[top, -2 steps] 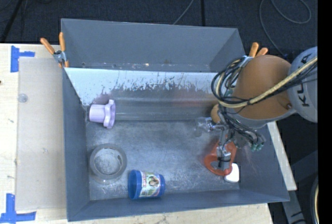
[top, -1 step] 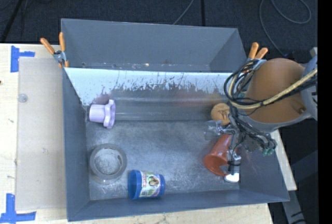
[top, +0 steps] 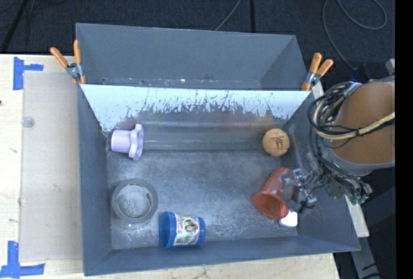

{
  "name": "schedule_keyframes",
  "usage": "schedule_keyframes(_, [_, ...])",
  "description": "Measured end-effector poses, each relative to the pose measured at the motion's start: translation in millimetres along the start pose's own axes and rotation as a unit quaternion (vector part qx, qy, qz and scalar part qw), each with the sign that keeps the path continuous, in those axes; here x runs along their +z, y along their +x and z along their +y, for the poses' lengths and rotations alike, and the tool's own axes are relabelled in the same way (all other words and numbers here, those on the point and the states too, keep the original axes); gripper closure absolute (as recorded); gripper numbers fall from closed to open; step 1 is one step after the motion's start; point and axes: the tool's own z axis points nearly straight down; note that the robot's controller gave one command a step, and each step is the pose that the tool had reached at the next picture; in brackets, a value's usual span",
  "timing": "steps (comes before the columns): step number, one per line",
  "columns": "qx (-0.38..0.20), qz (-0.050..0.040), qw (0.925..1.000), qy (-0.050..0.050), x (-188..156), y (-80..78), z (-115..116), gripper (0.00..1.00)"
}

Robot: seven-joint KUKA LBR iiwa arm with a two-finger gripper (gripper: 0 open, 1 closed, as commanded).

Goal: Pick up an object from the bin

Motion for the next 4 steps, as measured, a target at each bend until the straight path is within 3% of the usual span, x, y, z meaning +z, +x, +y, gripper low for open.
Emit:
schedule_keyframes(1, [0.000, -0.0006, 1.0000, -0.001, 0.1, -0.7, 1.0, 0.00])
schedule_keyframes(2, [0.000, -0.0006, 1.0000, -0.001, 0.1, -0.7, 1.0, 0.00])
schedule_keyframes(3, [-0.058, -0.0032, 0.9983, 0.001, 18.8, -2.6, 4.3, 0.00])
schedule_keyframes(4, [-0.135, -0.0021, 0.9909, -0.001, 57.7, -13.3, 3.5, 0.00])
